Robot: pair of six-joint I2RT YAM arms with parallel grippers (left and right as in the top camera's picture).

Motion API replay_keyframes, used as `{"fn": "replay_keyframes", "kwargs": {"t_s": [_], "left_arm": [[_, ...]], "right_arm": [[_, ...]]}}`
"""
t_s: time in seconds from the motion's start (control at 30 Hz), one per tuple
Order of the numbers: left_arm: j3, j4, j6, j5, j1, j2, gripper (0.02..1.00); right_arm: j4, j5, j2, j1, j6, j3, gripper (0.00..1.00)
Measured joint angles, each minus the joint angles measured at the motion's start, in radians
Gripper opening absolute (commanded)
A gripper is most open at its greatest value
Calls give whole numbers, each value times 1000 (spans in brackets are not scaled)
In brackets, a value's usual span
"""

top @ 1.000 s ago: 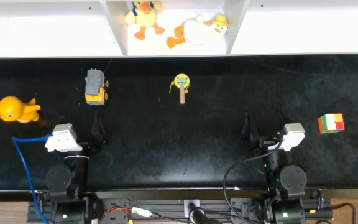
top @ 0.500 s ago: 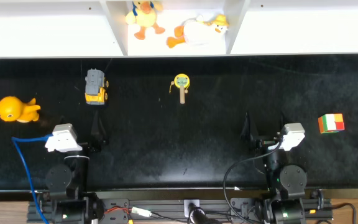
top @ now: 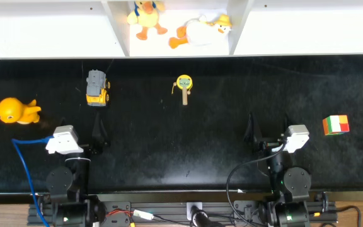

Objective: Store Toys

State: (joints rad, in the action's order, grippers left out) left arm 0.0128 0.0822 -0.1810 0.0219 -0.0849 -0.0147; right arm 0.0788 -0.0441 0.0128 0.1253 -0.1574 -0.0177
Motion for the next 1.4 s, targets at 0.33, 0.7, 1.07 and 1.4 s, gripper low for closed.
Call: {"fn": "replay_keyframes", "kwargs": {"t_s": [0.33, 0.7, 1.07, 1.4], "left_arm": [[0, -1, 0, 5, 0, 0, 998], [256, 332, 0, -25, 0, -52, 996], [948, 642, 94, -237, 0, -527, 996], [1368, 861, 166, -388, -191, -923, 993]], "right_arm": [[0, 0, 0, 0, 0, 0, 993], [0, 0, 0, 0, 0, 0, 993], [0, 0, 0, 0, 0, 0, 993], [0, 0, 0, 0, 0, 0, 996]]}}
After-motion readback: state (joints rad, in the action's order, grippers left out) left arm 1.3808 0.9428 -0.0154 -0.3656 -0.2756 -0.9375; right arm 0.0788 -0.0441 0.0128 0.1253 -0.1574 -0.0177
